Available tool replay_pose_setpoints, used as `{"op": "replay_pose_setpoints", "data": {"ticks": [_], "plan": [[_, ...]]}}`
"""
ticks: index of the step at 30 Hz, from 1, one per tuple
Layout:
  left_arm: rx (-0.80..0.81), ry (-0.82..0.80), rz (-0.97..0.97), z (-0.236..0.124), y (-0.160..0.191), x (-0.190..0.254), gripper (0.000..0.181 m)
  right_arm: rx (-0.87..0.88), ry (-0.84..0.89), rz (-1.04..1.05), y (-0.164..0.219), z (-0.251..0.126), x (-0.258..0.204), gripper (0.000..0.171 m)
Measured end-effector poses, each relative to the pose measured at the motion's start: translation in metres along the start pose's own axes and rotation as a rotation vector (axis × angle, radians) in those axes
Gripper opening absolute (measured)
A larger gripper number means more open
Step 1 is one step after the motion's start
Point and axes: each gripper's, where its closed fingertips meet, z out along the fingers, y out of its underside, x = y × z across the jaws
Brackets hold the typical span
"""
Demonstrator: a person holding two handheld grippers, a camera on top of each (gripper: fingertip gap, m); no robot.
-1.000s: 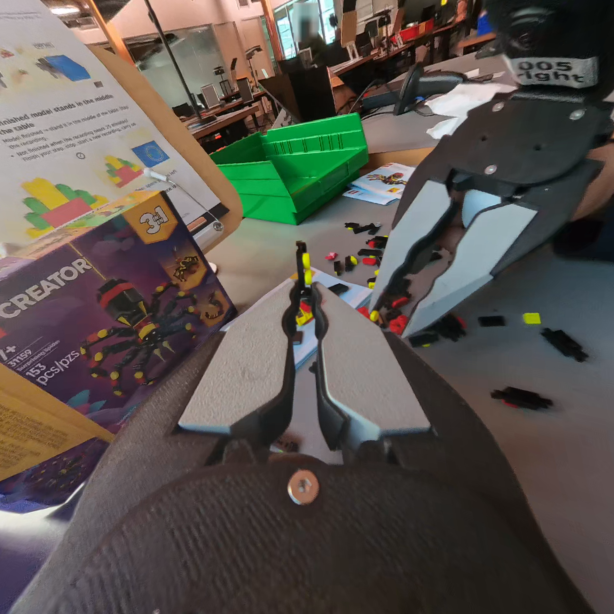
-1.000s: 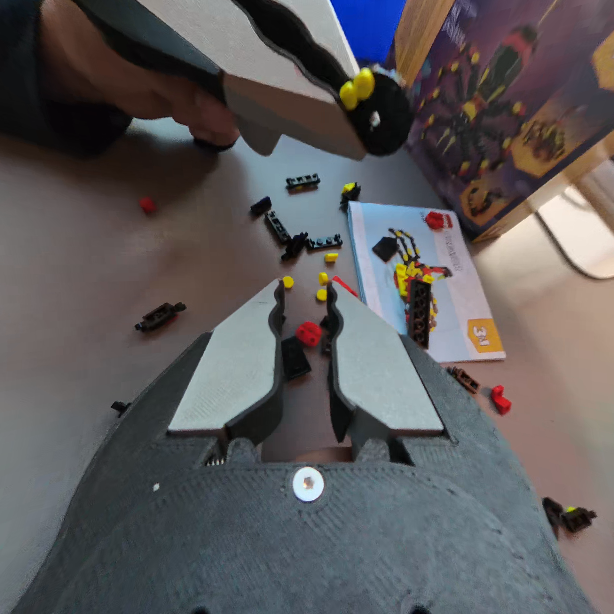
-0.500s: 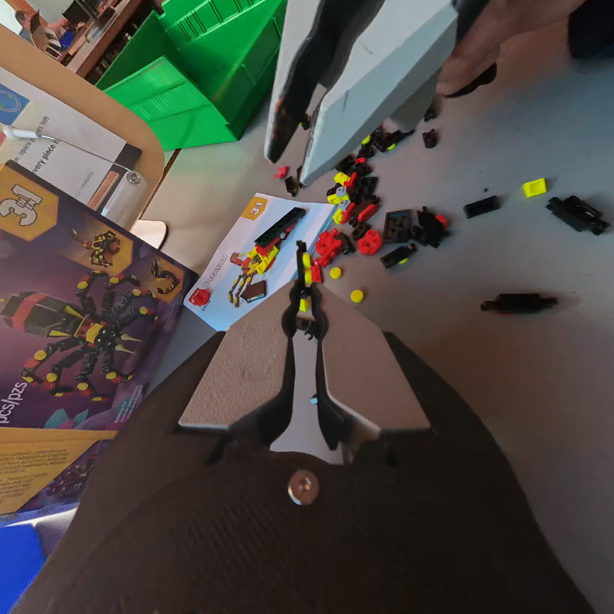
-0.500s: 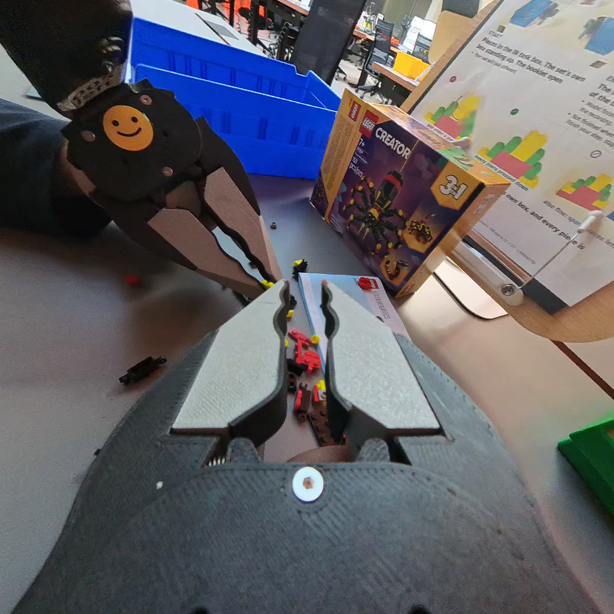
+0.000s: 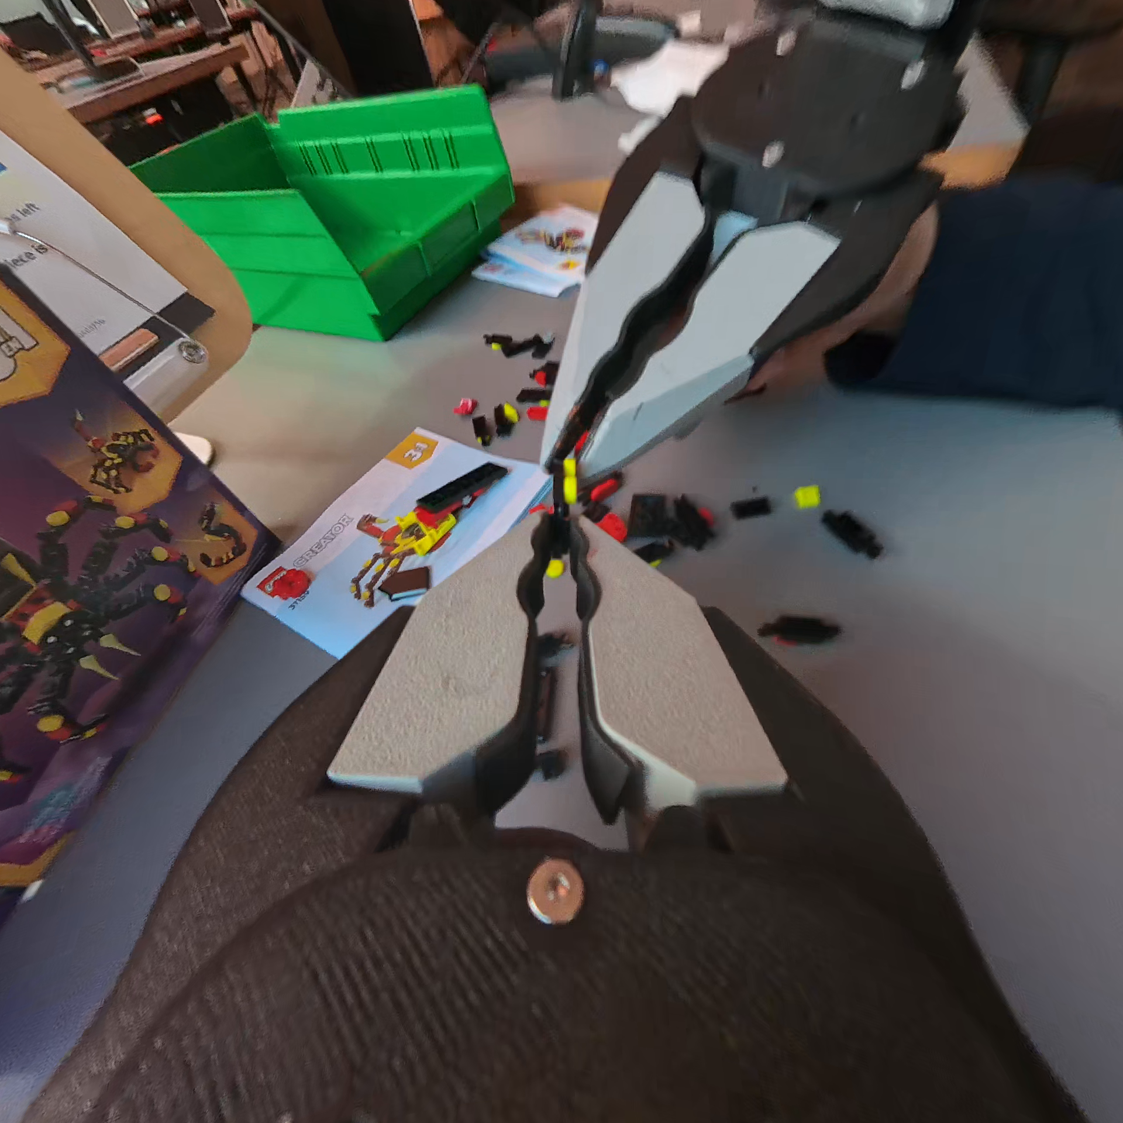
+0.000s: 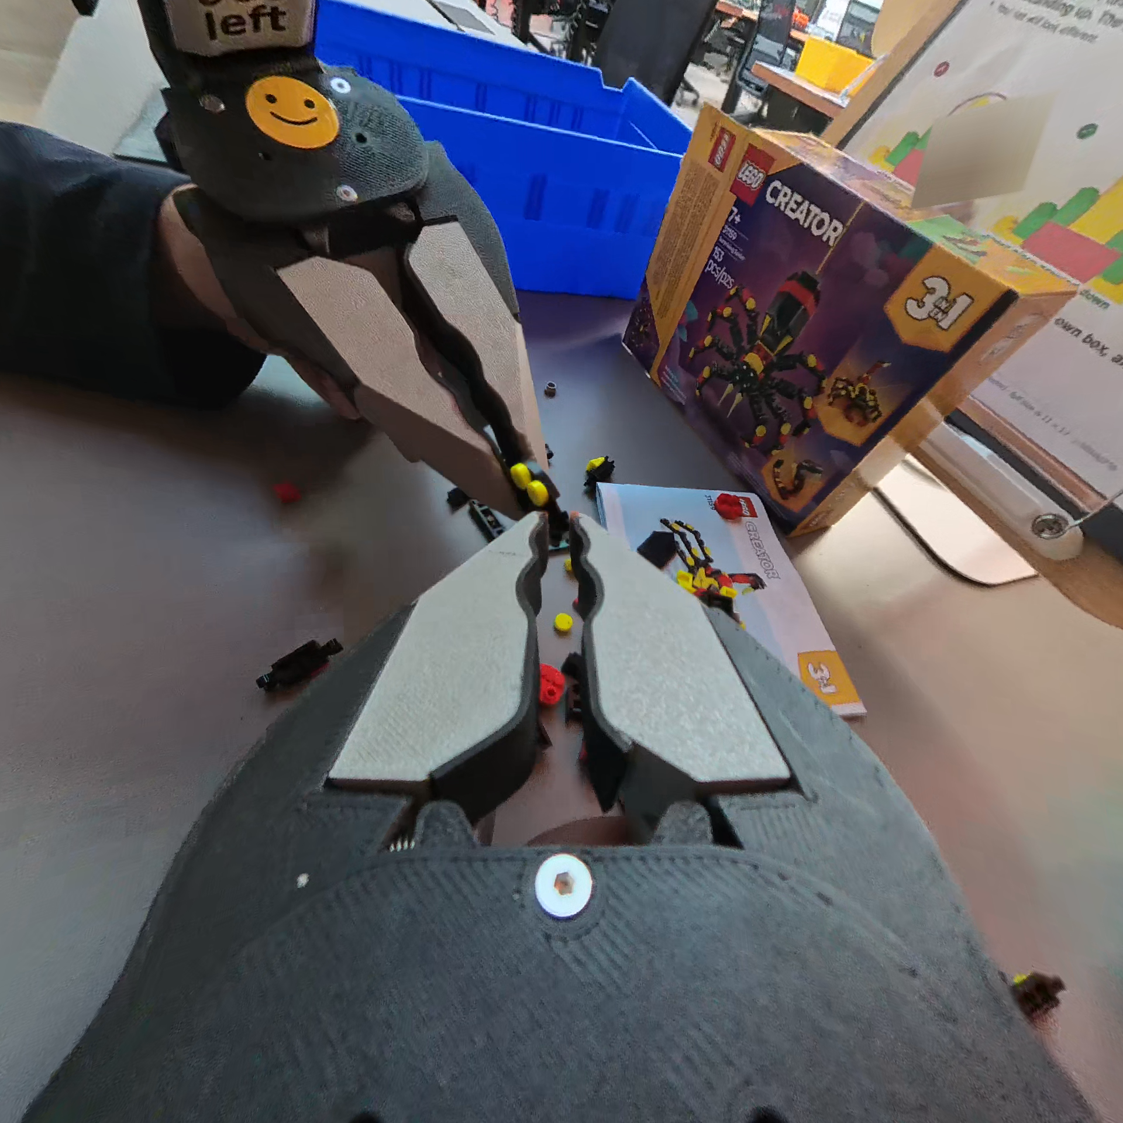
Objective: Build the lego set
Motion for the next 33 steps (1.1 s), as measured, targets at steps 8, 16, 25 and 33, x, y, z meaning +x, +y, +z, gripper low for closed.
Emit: {"op": "replay_pose_setpoints", "data": {"ticks": [8,16,25,33], "plan": [[0.038,0.026,-0.143,-0.004,-0.003,-0.006,0.002,0.013,0.082,-0.057,-0.004,0.001,0.007,0.015],[0.028,0.058,-0.238,-0.003,-0.001,-0.006,0.002,0.008,0.184,-0.268,-0.007,0.004,0.005,0.003],[0.040,0.043,-0.220,-0.001,-0.003,-0.006,0.002,-0.002,0.179,-0.229,-0.007,0.005,0.007,0.005],[0.113,-0.203,-0.323,-0.003,-0.010,-0.038,0.002,-0.121,0.501,-0.307,-0.014,0.017,0.032,0.003]]}}
